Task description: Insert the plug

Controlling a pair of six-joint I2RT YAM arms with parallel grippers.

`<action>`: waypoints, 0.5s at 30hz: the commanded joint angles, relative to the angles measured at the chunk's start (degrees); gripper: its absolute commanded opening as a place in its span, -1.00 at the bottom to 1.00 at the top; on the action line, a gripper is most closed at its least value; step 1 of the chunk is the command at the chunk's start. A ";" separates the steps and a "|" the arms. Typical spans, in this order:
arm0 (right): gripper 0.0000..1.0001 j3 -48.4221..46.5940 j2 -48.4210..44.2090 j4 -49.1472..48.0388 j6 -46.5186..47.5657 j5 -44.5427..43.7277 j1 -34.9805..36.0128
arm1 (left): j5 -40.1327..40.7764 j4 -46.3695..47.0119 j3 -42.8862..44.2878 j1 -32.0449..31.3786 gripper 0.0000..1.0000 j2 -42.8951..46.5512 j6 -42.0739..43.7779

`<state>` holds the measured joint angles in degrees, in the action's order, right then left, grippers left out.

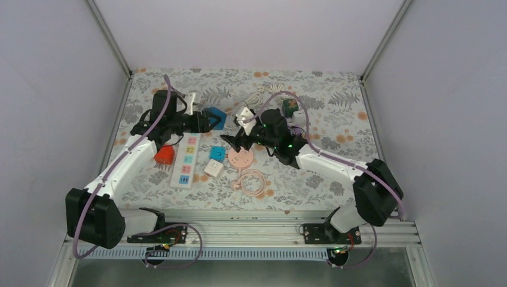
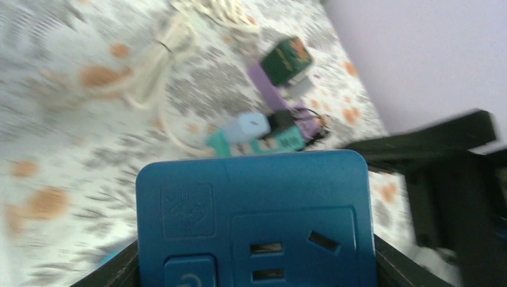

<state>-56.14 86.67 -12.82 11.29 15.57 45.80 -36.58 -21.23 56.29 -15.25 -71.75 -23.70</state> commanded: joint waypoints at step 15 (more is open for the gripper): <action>0.92 20.51 -15.02 7.06 -44.58 -10.45 -9.74 | 40.13 -8.60 8.07 0.20 0.02 -8.20 14.96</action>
<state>-39.20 72.18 -8.69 -23.07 5.30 39.51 -4.36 -30.70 62.26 -15.18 -79.46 -10.50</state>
